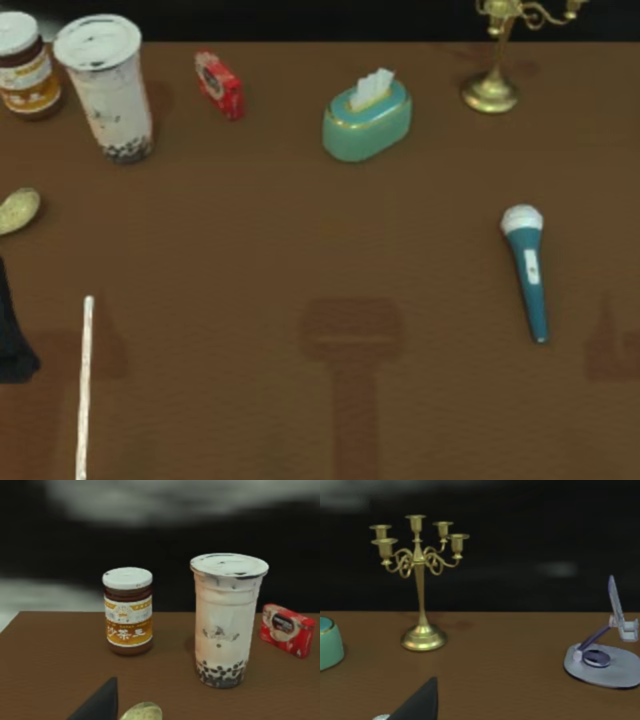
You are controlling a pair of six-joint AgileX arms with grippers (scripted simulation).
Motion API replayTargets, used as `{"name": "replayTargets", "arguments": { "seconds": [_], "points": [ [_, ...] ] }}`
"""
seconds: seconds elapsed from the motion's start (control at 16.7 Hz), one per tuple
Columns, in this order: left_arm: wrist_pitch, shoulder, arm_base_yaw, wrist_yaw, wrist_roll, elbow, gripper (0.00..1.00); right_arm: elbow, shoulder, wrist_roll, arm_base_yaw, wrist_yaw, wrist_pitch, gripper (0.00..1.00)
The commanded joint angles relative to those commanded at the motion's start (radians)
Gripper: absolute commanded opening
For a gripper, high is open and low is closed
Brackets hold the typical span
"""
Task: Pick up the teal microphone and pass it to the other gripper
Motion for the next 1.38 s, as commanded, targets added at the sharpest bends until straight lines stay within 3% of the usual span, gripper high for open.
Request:
{"name": "replayTargets", "arguments": {
  "seconds": [0.24, 0.48, 1.38],
  "points": [
    [0.000, 0.000, 0.000, 0.000, 0.000, 0.000, 1.00, 0.030, 0.031, 0.009, 0.010, 0.000, -0.020, 1.00],
    [0.000, 0.000, 0.000, 0.000, 0.000, 0.000, 1.00, 0.192, 0.221, 0.061, 0.058, 0.005, -0.131, 1.00],
    [0.000, 0.000, 0.000, 0.000, 0.000, 0.000, 1.00, 1.083, 1.597, 0.356, 0.333, 0.038, -0.819, 1.00]
  ]
}}
